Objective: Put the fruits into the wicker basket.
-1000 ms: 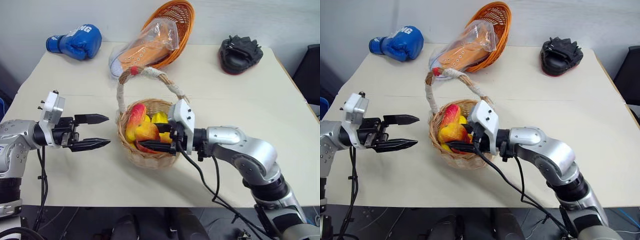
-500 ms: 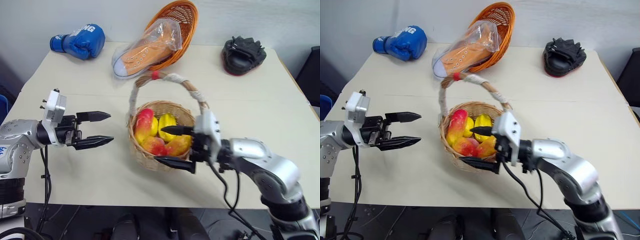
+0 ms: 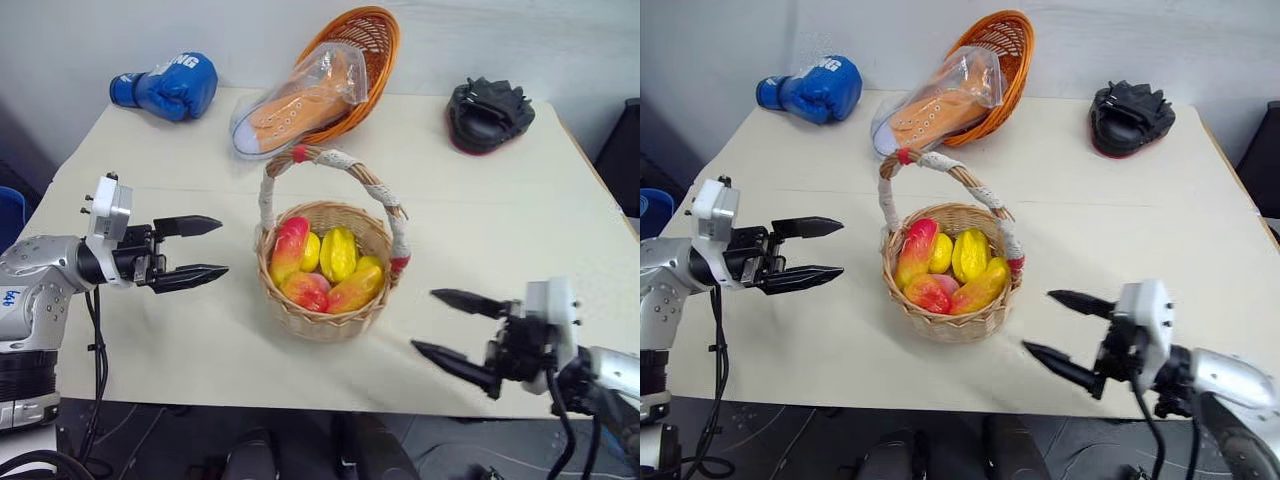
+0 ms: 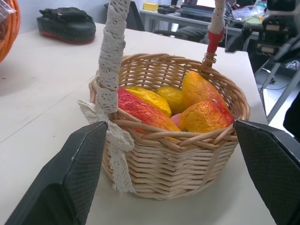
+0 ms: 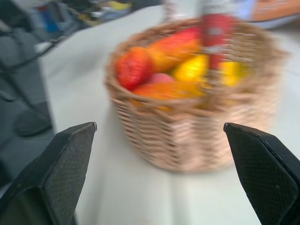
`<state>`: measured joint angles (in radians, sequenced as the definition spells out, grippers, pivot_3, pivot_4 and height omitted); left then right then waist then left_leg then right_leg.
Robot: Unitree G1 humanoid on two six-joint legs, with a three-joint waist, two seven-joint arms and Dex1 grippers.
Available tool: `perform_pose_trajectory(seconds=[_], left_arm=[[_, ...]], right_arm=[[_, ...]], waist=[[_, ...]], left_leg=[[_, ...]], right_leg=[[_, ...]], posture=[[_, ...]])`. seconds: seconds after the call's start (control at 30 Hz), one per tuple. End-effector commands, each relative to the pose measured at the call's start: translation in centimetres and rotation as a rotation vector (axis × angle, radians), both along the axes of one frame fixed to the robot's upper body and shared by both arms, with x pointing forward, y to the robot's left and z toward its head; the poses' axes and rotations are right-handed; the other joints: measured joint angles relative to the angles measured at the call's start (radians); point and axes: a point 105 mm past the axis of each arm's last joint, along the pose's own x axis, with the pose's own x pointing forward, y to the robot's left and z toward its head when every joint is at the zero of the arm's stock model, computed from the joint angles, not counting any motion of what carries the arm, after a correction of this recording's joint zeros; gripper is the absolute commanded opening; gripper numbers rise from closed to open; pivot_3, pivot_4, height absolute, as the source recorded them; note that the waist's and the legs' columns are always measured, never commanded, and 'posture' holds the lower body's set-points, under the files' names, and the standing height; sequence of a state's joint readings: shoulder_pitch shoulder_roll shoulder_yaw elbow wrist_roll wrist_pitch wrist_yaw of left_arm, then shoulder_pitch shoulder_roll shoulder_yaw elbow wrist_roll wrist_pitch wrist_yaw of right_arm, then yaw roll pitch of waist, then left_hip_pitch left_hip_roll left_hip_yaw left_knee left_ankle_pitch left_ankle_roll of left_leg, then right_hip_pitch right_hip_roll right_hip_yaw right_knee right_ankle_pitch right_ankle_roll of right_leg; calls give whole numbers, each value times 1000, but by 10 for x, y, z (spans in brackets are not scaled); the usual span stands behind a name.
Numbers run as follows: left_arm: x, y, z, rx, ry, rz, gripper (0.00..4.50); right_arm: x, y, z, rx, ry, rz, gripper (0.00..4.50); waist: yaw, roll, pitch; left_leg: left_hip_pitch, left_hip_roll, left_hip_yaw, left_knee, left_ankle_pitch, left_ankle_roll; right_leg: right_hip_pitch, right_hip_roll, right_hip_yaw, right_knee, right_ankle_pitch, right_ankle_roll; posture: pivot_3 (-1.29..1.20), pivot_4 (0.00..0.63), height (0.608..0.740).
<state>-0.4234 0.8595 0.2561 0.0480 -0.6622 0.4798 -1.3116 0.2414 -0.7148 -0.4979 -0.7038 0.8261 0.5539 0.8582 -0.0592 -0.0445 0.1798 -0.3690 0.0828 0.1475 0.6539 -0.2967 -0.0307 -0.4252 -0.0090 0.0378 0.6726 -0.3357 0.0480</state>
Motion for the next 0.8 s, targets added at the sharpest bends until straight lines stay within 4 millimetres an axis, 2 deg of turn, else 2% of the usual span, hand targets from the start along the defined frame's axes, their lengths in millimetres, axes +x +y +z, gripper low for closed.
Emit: perform_pose_trajectory(seconds=[0.03,0.1,0.23,0.33,0.43,0.53,0.8], left_arm=[[-5,3,10,7,-27,-11,4500],[-4,2,9,11,-36,-11,4500],[-1,-3,11,-3,-63,-12,4500],[0,-7,9,-7,-63,-21,4500],[1,-11,10,-15,-71,-26,4500],[1,-11,11,-15,-77,-27,4500],[5,-12,13,-5,-92,-29,4500]], right_arm=[[5,-10,16,-51,-120,-41,4493],[12,0,23,-42,-153,-14,4493],[26,46,38,82,-144,132,4493],[45,68,41,96,-153,142,4493],[54,83,33,34,-115,219,4493],[65,84,36,12,-138,226,3926],[65,81,25,-16,-120,245,1308]], waist=[[0,0,0],[-1,0,0],[-8,0,0],[-6,0,0],[-1,0,0],[3,0,0],[4,0,0]], left_leg=[[0,0,0,0,0,0],[1,0,0,-1,0,0],[1,1,0,-1,1,-1],[-1,1,-1,-2,1,-1],[-2,0,0,-1,1,-1],[-3,1,1,-1,0,0],[-3,1,1,-1,0,0]], right_leg=[[0,0,0,0,0,0],[0,1,0,0,0,0],[-1,1,0,1,0,-1],[-2,1,0,0,0,-1],[-3,0,0,0,0,-1],[-3,0,0,-2,0,-1],[-3,-1,-1,-3,0,-1]], posture=[[0,150,740],[0,150,740],[0,150,740],[0,150,740],[0,150,740],[0,150,740],[0,150,740]])
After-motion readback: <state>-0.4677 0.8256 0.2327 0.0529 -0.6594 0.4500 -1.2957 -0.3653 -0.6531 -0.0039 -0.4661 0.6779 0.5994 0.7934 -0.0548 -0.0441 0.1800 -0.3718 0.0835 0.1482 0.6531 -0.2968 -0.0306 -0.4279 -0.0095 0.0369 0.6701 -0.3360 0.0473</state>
